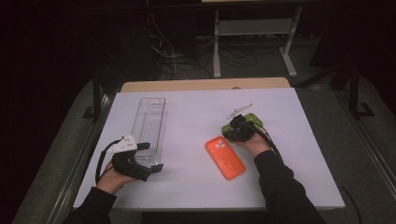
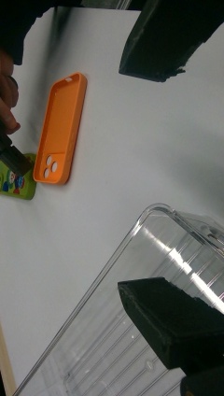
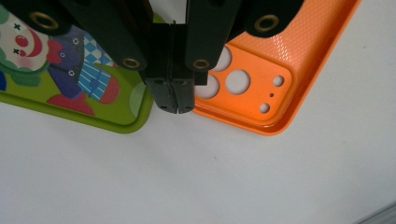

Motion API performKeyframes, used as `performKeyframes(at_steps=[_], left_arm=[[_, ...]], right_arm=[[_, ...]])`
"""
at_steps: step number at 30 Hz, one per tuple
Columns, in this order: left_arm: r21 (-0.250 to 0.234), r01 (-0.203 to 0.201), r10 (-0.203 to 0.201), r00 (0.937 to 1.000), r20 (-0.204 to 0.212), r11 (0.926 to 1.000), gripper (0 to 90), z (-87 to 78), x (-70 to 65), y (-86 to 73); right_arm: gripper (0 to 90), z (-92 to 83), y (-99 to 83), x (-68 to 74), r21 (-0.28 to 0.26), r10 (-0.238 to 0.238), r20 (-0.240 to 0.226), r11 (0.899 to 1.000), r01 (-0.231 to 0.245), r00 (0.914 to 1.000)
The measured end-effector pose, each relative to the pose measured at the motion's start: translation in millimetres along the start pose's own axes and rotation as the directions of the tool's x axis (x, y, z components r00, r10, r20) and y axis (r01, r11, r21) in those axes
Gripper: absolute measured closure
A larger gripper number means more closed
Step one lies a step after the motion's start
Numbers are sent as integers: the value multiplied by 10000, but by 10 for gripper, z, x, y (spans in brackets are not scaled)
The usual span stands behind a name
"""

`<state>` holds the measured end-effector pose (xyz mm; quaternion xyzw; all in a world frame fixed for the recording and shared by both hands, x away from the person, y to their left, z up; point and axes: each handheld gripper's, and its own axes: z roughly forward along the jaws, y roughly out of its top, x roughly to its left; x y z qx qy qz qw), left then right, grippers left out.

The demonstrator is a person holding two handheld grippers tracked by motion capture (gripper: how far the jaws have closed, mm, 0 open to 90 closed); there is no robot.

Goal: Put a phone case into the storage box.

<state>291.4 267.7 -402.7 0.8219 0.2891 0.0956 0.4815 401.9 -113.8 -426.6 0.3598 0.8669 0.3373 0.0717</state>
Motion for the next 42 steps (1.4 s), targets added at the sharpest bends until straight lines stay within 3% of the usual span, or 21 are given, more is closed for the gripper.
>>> performKeyframes(at_steps=[11, 20, 35, 42], left_arm=[[-79, -44, 44, 10000, 28, 10000, 0, 12, -2, -1], [32, 4, -5, 10000, 54, 10000, 0, 15, -11, 2], [14, -20, 19, 10000, 93, 10000, 0, 21, -9, 7], [68, -120, 119, 9999, 71, 9999, 0, 18, 1, 8]], right_arm=[[884, 57, -4, 24, 149, -120, 206, 9998, 117, 9997], [884, 73, 11, 74, 111, -242, 82, 9996, 241, 9997], [885, 136, 59, 244, 91, -863, -451, 9962, 868, 9952], [884, 97, 57, 241, 53, -870, -427, 9962, 873, 9953]])
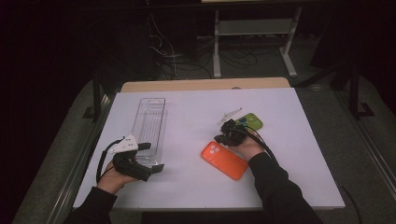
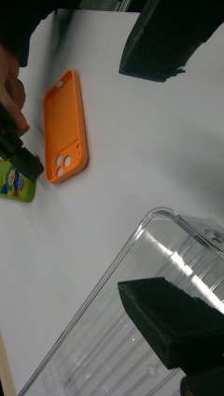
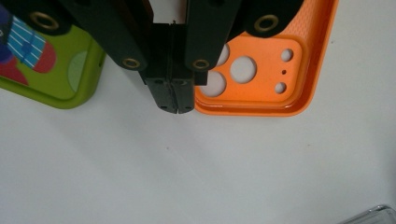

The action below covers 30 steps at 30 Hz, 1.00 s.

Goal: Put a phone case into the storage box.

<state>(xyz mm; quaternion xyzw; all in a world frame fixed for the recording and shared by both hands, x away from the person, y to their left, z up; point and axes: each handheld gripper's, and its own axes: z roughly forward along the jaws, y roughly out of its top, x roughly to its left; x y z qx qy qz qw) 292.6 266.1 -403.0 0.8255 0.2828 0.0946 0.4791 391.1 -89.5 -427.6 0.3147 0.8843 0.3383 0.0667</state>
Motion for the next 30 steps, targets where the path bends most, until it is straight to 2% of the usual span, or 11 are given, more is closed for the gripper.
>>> performKeyframes(at_steps=[4, 6, 11, 14, 15, 18, 20, 21, 22, 25, 30], left_arm=[[-36, -13, 13, 10000, 7, 10000, 0, 4, 2, 1], [16, -20, 20, 10000, 13, 10000, 0, 1, -1, 3], [20, -38, 38, 10000, 28, 10000, 0, 16, -3, -1], [63, -26, 26, 10000, 23, 10000, 0, 19, -9, -3], [134, -58, 57, 10000, 34, 9999, 0, 22, -12, 1], [105, -51, 51, 10000, 47, 9999, 0, 27, -23, 4], [121, -40, 39, 10000, 40, 9999, 0, 26, -25, 4], [113, 58, -59, 10000, 56, 9999, 0, 27, -31, 1], [88, 109, -109, 9999, 73, 9999, 0, 26, -30, 1], [183, -9, 7, 10000, 64, 9998, 0, 16, -17, 3], [133, -46, 45, 10000, 79, 9999, 0, 21, -21, 3]], right_arm=[[877, -152, -27, -23, -201, 139, 14, 9997, -139, 9999], [850, -305, -85, -53, -512, 352, 24, 9981, -351, 9994], [771, -538, -230, -64, -687, 710, 167, 9952, -697, 9973], [733, -615, -291, -66, -762, 679, 241, 9949, -659, 9974], [677, -690, -372, -42, -820, 874, 220, 9930, -854, 9959], [580, -777, -482, -10, -877, 904, 336, 9923, -872, 9953], [484, -835, -565, 15, -1012, 1111, 206, 9889, -1084, 9936], [484, -835, -565, 15, -1012, 1111, 206, 9889, -1084, 9936], [396, -887, -652, 54, -1053, 1133, 302, 9884, -1096, 9931], [285, -938, -751, 78, -1245, 1394, 207, 9829, -1358, 9900], [124, -977, -929, 91, -1789, 1342, 104, 9752, -1301, 9909]])
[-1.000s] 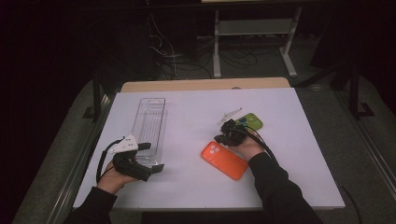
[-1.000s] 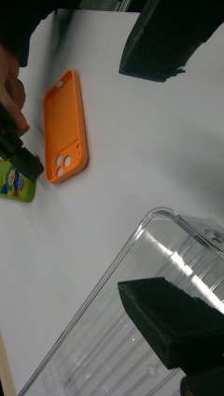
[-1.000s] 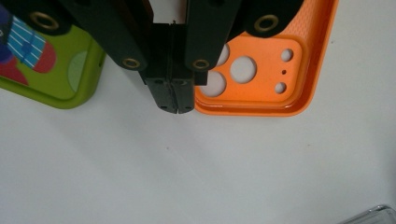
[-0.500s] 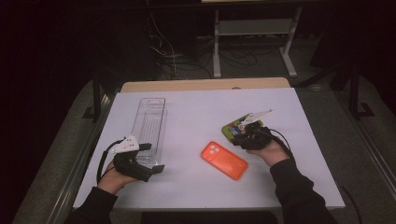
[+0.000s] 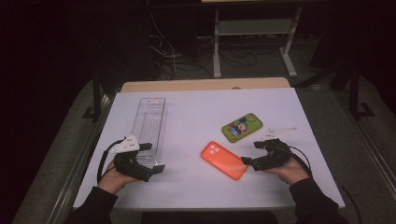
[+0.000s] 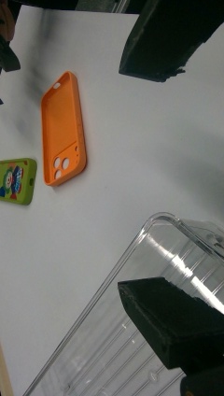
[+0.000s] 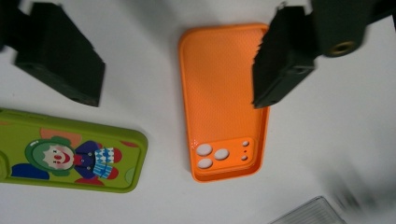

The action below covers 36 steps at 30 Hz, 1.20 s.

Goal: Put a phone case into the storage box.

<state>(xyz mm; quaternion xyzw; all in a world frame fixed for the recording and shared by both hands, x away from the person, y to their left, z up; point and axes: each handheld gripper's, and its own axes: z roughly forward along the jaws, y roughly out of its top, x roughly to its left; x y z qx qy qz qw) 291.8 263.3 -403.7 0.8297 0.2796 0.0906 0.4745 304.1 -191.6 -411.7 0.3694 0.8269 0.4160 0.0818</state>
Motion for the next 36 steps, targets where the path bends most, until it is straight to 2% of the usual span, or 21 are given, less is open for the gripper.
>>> performKeyframes(at_steps=[3, 5, 9, 11, 14, 19, 27, 36], left_arm=[[11, 0, 0, 10000, -10, 10000, 0, -6, -6, 4], [-23, 3, -3, 10000, -12, 10000, 0, -6, -7, 4], [-55, -66, 66, 10000, -6, 10000, 0, -4, -2, 3], [-20, -126, 126, 9999, -7, 9999, 0, 1, 1, 4], [-35, -80, 80, 10000, 6, 10000, 0, 8, -6, 3], [-6, -148, 148, 9999, -3, 9999, 0, 13, 2, 2], [41, -124, 124, 9999, 3, 9999, 0, 11, -4, 3], [24, -115, 115, 9999, 5, 9999, 0, 17, -3, 2]], right_arm=[[61, -15, -84, 5, -19, -39, -42, 10000, 39, 10000], [7, -19, -129, 12, 365, 115, -215, 9993, -107, 9997], [0, -32, -206, 19, 592, 259, -294, 9980, -241, 9992], [0, -26, -217, 32, 721, 158, -298, 9973, -136, 9994], [0, -26, -196, 49, 663, -202, -209, 9976, 216, 9996], [0, -41, -141, 66, 622, -364, -108, 9974, 370, 9993], [0, -41, -10, 89, 1145, -439, 18, 9925, 434, 9990], [0, -32, 150, 123, 1078, -413, 150, 9934, 395, 9990]])
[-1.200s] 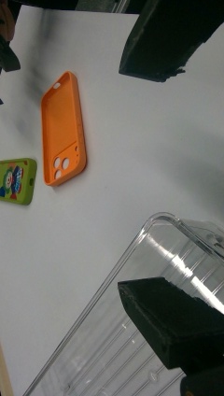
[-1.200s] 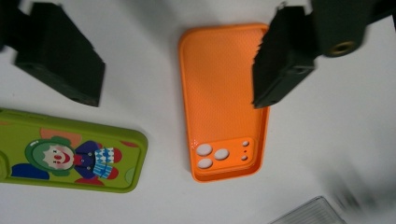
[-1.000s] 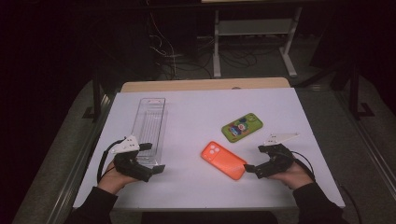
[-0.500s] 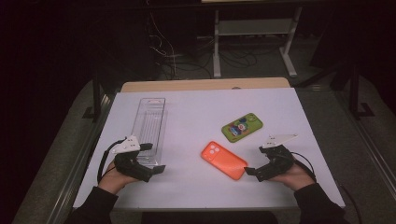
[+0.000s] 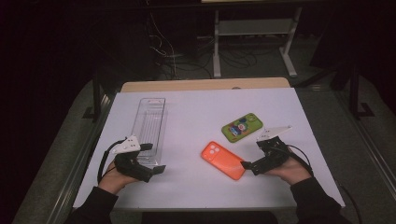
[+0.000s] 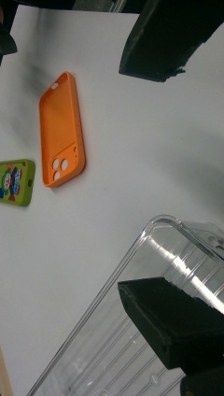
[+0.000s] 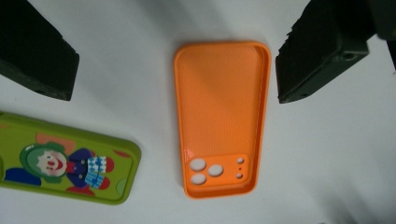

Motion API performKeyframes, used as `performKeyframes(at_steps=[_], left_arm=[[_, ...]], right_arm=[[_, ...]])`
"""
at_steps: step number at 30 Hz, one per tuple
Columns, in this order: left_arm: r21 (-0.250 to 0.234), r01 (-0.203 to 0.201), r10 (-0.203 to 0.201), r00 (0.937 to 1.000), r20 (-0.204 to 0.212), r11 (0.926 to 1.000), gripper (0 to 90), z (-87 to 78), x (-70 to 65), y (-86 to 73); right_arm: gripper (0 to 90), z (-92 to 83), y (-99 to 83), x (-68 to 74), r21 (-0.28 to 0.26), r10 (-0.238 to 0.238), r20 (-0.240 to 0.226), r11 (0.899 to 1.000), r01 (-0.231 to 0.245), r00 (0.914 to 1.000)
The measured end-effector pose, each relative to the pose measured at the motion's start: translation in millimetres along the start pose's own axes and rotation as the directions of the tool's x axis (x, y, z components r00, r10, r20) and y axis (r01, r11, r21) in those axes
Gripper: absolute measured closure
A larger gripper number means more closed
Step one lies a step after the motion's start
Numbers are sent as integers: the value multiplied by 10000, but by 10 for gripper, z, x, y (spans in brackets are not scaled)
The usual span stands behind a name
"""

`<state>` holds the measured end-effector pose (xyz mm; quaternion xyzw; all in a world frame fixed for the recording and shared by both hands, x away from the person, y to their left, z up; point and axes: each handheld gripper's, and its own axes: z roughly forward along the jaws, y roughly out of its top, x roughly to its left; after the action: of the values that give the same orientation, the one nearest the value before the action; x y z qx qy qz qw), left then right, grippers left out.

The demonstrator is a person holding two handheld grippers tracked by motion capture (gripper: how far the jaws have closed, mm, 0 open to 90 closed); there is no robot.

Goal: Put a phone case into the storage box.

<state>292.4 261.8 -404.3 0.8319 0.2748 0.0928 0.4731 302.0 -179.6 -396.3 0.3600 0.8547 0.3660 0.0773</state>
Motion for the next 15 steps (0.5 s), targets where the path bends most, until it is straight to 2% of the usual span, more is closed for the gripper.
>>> performKeyframes(at_steps=[4, 15], left_arm=[[36, -149, 149, 9999, -20, 9999, 0, -1, 14, 2], [-70, 31, -31, 10000, 8, 10000, 0, 8, -6, 5]], right_arm=[[0, 35, 92, 17, -19, -204, 18, 9998, 204, 9998], [0, 124, 249, 85, -58, -337, 91, 9994, 337, 9994]])
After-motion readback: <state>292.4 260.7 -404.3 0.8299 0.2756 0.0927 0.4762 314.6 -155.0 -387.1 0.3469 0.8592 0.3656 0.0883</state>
